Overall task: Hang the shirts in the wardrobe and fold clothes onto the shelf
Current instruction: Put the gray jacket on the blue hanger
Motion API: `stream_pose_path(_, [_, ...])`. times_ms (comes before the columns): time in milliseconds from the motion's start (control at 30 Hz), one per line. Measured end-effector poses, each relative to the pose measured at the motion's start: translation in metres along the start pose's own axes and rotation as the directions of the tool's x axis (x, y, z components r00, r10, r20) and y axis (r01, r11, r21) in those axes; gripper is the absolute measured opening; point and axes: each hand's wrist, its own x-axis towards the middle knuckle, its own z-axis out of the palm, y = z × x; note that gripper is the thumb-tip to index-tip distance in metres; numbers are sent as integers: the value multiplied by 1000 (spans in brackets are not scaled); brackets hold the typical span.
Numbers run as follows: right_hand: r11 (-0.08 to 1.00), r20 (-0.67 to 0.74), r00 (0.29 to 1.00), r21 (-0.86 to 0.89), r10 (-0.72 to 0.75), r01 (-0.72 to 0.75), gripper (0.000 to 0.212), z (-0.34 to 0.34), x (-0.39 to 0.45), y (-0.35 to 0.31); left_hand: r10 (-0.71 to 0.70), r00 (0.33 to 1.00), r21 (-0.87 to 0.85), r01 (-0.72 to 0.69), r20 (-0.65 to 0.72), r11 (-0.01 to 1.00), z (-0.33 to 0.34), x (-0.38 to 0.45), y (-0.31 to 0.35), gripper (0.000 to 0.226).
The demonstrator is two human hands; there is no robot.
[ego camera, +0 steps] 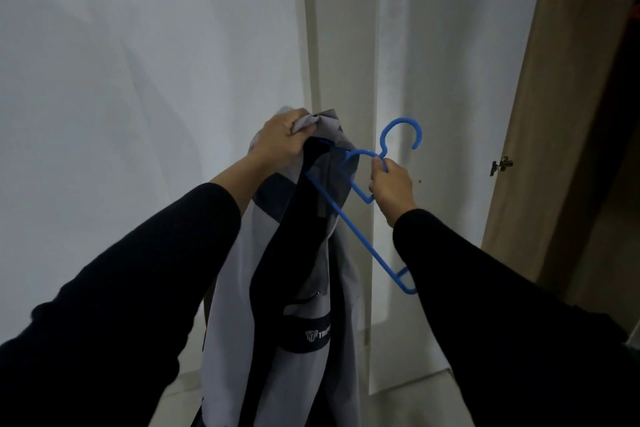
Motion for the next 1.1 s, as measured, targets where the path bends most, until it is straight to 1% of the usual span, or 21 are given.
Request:
stream_pose_path(33, [999,-23,1000,42,5,-4,34,4,0,-1,30,999,22,-31,44,999,-1,-3,3,11])
stream_pose_path(67, [997,-41,999,79,5,-1,34,8,0,-2,41,994,61,-47,103,997,-3,-6,5,19])
stream_pose_path(133, [988,-56,998,150,-19,28,34,11,0,-7,7,981,180,-43,196,983,-7,-10,2,33])
stream_pose_path(200, [979,-49,997,190,-67,75,34,11,1,-12,-47,984,261,2,169,965,-17,-8,-4,35])
stream_pose_path(267, [967,-21,994,233,-105,107,34,12,1,-19,-85,994,361,53,71,931,-26,-1,-4,39])
stream_pose_path(333, [949,18,993,296,-118,108,33,16,0,-23,-28,1000,557,23,2,830,-27,10,-1,41])
stream_pose_path(367, [942,34,992,317,-124,107,33,19,-2,-25,-19,1000,617,0,25,787,-27,15,1,48])
stream_pose_path(433, [937,62,988,331,-139,111,32,24,-6,-28,-79,987,689,-42,143,724,-27,24,6,61])
stream_pose_path(500, [935,98,986,342,-135,94,32,27,-10,-28,-93,966,778,-133,239,614,-29,30,10,46])
stream_pose_path(567, [921,190,979,389,-78,-2,35,25,-14,-29,-74,952,818,-214,297,534,-34,34,11,30])
stream_pose_path(633, [870,335,940,444,62,-215,42,20,-14,-33,-72,943,810,-238,325,536,-39,34,11,30])
stream_pose_path(667, [847,386,911,428,145,-316,45,17,-13,-35,-68,943,799,-238,327,552,-41,34,9,30])
stream_pose_path(733, [858,449,852,290,269,-423,33,13,-10,-38,-48,943,784,-245,330,571,-44,30,5,28])
stream_pose_path(767, [874,494,816,200,300,-442,23,11,-9,-37,-35,941,779,-259,338,571,-44,28,4,27])
stream_pose_path(833, [903,593,738,43,322,-428,14,10,-6,-33,0,932,765,-298,362,571,-43,25,4,27])
stream_pose_path(867, [916,632,708,-9,316,-401,13,11,-7,-29,21,928,757,-317,372,572,-43,23,6,28])
stream_pose_path(900, [925,657,689,-37,307,-377,17,12,-9,-27,41,925,750,-332,379,572,-42,22,8,28])
stream_pose_path(933, [930,667,684,-37,296,-366,23,14,-10,-24,58,922,744,-345,383,572,-41,21,9,29])
stream_pose_path(1000, [929,696,668,2,264,-369,26,17,-13,-18,90,917,734,-366,388,572,-39,19,11,28])
stream_pose_path(1033, [916,724,644,39,249,-399,26,17,-13,-15,103,916,728,-374,388,575,-39,18,11,27])
stream_pose_path(1100, [875,803,562,112,199,-471,31,16,-13,-9,112,915,717,-375,388,588,-39,17,10,25])
